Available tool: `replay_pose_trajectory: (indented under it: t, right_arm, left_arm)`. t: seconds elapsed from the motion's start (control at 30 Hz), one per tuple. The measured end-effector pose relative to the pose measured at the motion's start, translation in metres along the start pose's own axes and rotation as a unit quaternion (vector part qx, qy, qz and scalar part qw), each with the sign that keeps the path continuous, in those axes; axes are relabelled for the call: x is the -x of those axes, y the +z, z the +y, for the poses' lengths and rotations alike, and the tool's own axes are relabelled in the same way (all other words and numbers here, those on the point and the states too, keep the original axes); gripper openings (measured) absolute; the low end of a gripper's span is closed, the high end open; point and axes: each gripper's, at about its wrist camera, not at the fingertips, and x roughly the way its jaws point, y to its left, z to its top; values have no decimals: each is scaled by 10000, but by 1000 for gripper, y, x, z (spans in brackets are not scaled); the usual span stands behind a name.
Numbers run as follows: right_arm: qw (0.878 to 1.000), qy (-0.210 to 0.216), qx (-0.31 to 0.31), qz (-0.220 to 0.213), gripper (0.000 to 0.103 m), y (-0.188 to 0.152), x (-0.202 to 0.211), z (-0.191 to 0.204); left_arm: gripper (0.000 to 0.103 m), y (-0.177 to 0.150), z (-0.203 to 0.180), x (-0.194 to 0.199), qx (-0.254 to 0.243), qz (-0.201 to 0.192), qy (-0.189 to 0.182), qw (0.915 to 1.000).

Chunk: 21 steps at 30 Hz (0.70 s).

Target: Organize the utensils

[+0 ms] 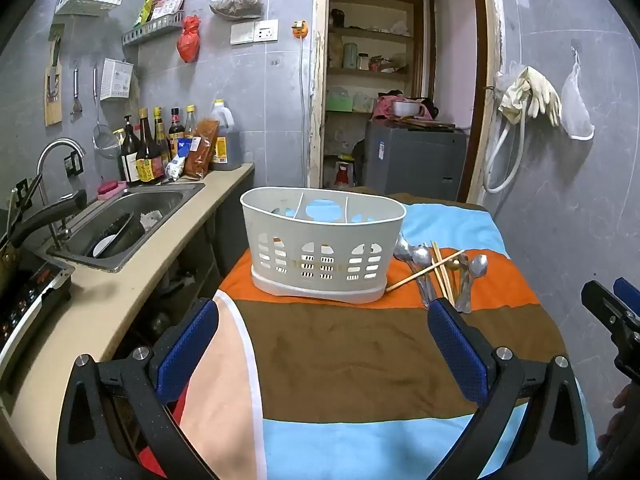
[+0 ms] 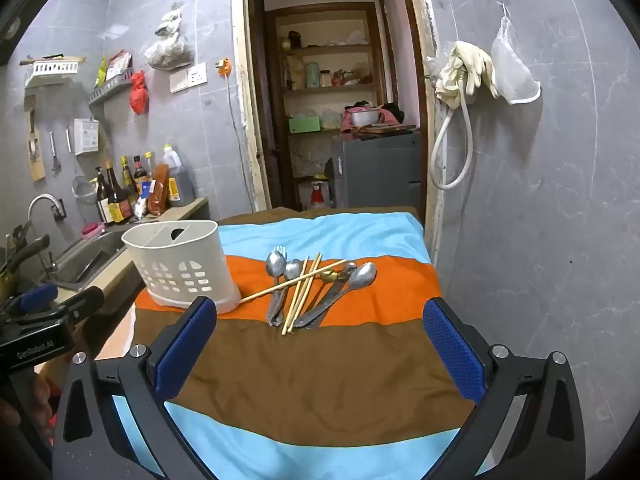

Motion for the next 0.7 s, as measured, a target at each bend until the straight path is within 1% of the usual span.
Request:
replay_pose_trajectory:
  t: [0.47, 0.5, 0.7]
  right_arm:
    - [10000, -28, 33, 38, 103, 2, 1, -4]
    - [10000, -24, 40, 34, 103, -1, -1, 3]
    - [10000, -27, 43, 42, 103, 1, 0, 3]
  left_arm:
    - [102, 0, 3, -1, 66, 10, 23, 10000]
    - [102, -1, 3, -1, 69, -3, 25, 10000]
    - [102, 0, 3, -2, 68, 9, 23, 10000]
